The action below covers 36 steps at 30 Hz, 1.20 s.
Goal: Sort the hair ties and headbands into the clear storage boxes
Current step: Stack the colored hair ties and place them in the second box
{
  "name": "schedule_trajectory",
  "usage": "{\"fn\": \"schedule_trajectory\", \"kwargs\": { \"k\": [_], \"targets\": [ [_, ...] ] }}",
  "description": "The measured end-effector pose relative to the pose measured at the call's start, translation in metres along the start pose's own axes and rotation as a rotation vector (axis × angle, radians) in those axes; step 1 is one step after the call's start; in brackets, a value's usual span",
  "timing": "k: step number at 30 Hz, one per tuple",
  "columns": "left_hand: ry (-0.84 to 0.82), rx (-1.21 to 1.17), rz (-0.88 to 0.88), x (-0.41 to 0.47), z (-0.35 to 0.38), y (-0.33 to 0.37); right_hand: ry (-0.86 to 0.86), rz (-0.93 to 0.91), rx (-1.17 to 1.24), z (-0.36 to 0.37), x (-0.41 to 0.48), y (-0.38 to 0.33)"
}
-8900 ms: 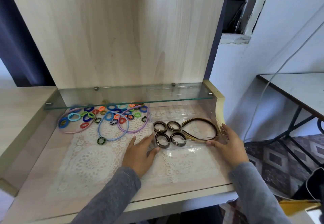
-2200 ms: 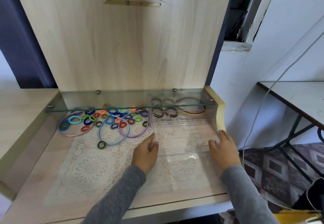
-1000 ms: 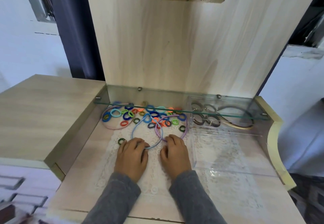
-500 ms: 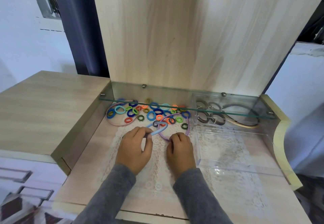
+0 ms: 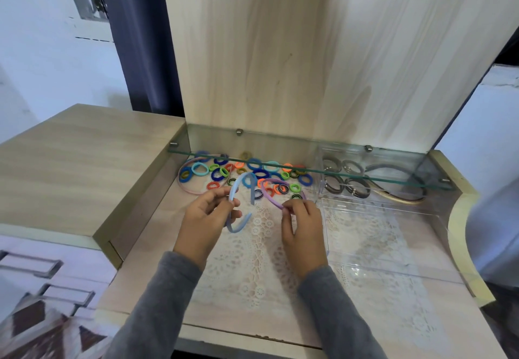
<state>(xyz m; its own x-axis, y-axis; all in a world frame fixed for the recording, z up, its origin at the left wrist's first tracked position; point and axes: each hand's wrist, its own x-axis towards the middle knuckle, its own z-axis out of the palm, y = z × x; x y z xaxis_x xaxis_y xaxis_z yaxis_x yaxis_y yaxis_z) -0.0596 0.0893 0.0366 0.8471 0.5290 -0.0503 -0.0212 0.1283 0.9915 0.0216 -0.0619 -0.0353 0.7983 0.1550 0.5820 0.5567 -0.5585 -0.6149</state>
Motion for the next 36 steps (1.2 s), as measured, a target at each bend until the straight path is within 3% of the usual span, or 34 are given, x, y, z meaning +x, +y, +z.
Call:
{"fn": "schedule_trajectory", "kwargs": {
  "k": [8,15,25,29,36],
  "targets": [
    [-0.104,-0.084,-0.088,0.004,-0.005,0.015,-0.079,0.027,0.221,-0.035,0.031,-0.040],
    [-0.162,-0.014,-0.141,0.012,0.000,0.022,-0.224,0.286,0.576,-0.047,0.051,-0.071],
    [-0.203,-0.050,-0.281,0.018,0.010,0.027,-0.389,0.467,0.758,-0.022,0.048,-0.074],
    [-0.207,-0.054,-0.316,0.020,0.011,0.027,-0.377,0.490,0.777,-0.020,0.050,-0.073],
    [-0.237,-0.077,-0.284,0.019,0.015,0.025,-0.328,0.402,0.688,-0.021,0.048,-0.070]
  ]
}}
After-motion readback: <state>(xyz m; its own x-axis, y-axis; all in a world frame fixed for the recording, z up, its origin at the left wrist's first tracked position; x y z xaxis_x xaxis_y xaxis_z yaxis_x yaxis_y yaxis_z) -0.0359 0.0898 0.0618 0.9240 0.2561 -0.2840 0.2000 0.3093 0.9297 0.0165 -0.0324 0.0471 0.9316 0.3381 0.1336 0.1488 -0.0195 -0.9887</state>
